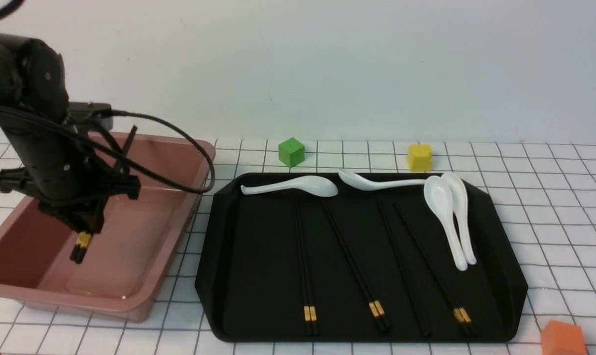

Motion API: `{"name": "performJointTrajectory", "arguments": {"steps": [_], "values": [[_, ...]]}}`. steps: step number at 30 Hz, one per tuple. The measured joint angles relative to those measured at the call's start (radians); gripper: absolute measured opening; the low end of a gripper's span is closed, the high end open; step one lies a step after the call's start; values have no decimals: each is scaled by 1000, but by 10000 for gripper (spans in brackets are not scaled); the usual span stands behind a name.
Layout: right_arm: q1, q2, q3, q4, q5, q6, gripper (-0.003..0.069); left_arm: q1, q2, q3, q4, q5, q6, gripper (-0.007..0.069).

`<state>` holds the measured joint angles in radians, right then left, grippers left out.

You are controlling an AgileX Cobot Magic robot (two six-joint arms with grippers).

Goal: On white black tablecloth take chopsticks from black tray and put them in box.
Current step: 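Place the chopsticks into the pink bin with the left gripper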

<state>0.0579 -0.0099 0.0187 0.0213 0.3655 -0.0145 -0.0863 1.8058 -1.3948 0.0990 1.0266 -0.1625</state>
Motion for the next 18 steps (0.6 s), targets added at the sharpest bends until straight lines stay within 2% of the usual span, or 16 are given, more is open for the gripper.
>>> {"name": "performJointTrajectory", "arguments": {"steps": [5,7,10,15,18], "values": [[0,0,0,0,0,0,239,0,62,0,0,2,4,209],[0,0,0,0,0,0,239,-1,74,-1,0,48,9,236],[0,0,0,0,0,0,239,-17,51,-29,21,131,29,178],[0,0,0,0,0,0,239,-58,-99,-81,54,178,30,-13],[0,0,0,0,0,0,239,-61,-204,-81,26,190,23,-13]]}}
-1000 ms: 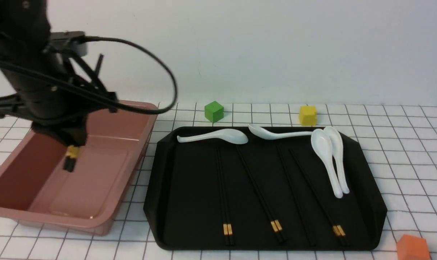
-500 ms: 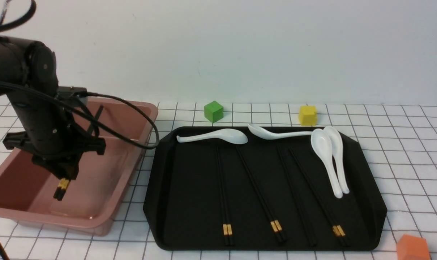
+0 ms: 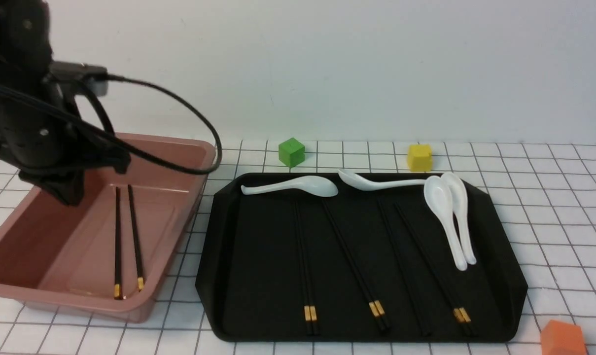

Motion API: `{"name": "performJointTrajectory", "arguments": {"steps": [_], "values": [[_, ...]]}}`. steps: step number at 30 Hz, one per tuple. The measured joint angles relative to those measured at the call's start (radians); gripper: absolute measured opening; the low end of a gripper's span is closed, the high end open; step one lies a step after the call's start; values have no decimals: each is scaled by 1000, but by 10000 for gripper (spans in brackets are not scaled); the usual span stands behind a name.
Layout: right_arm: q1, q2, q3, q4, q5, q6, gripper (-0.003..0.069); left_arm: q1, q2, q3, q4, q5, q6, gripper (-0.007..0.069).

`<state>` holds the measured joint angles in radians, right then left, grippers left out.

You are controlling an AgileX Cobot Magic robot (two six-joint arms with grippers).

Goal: On white black tablecloth take chopsticks from black tray and put them in box.

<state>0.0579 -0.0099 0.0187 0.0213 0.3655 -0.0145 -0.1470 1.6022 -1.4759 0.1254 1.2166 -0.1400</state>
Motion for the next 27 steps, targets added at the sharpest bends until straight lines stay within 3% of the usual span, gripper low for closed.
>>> {"name": "performJointTrajectory", "arguments": {"steps": [6,11,14,18,27], "values": [[0,0,0,0,0,0,239,0,-351,140,-114,-66,-1,-13],[0,0,0,0,0,0,239,0,-661,421,-211,-329,-1,-13],[0,0,0,0,0,0,239,0,-963,748,-350,-621,-1,-13],[0,0,0,0,0,0,239,0,-1227,1013,-471,-833,17,-13],[0,0,0,0,0,0,239,0,-1396,1120,-493,-891,81,-13]]}}
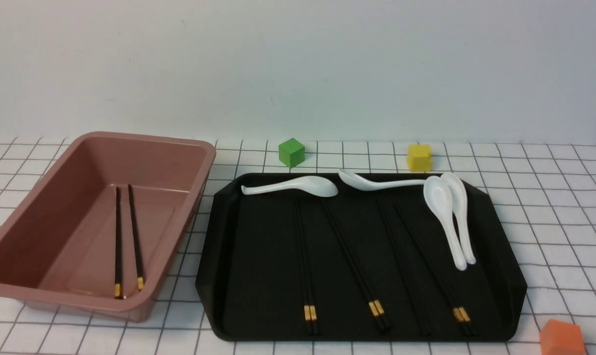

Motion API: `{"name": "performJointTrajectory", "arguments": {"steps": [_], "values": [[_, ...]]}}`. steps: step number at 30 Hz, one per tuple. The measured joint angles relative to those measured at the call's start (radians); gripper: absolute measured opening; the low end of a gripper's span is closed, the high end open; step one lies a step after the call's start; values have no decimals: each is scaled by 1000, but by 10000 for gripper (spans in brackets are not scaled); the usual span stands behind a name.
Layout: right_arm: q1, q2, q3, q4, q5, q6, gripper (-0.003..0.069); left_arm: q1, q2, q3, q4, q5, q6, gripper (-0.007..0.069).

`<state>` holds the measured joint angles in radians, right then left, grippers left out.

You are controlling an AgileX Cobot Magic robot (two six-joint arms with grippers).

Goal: On white black tablecloth take chopsticks from black tray and put them in box.

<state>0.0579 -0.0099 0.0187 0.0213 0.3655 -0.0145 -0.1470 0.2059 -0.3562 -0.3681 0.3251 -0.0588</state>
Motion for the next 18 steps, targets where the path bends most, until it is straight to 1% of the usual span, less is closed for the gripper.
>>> {"name": "performJointTrajectory", "arguments": {"steps": [5,18], "values": [[0,0,0,0,0,0,239,0,0,0,0,29,5,-13],[0,0,0,0,0,0,239,0,0,0,0,33,8,-13]]}}
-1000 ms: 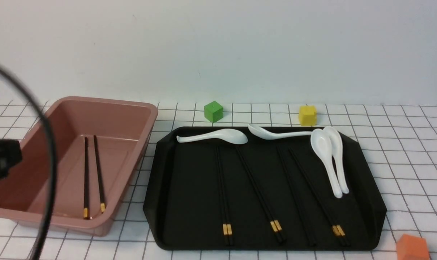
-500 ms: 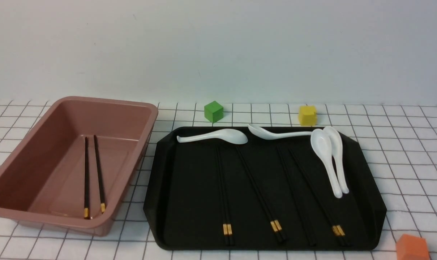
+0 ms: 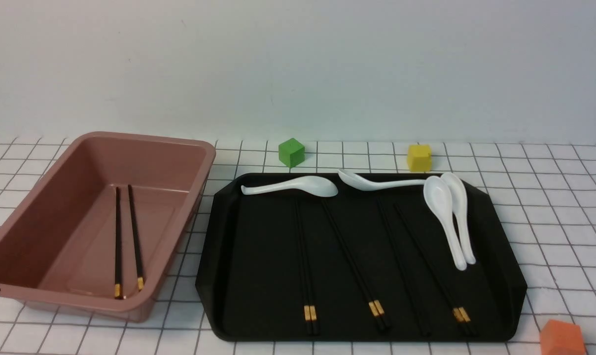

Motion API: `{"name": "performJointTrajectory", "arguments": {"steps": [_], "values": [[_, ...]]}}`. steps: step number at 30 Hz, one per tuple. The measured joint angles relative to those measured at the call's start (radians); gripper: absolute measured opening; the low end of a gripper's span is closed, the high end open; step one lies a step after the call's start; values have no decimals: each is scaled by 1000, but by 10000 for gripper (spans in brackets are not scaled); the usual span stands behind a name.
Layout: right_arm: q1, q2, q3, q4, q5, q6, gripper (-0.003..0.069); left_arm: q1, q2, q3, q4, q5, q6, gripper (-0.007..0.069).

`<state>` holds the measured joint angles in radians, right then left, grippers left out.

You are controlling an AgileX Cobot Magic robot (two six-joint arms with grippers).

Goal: On white black tablecloth take chopsticks from black tray and put them in box.

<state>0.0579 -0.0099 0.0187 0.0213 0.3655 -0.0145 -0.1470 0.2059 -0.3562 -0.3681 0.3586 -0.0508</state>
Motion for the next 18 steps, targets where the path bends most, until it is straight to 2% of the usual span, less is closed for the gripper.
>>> {"name": "performJointTrajectory", "arguments": {"steps": [10,15,18], "values": [[0,0,0,0,0,0,239,6,-135,110,32,0,0,-12],[0,0,0,0,0,0,239,89,-217,255,70,8,0,-8],[0,0,0,0,0,0,239,105,-218,294,119,37,0,-4]]}}
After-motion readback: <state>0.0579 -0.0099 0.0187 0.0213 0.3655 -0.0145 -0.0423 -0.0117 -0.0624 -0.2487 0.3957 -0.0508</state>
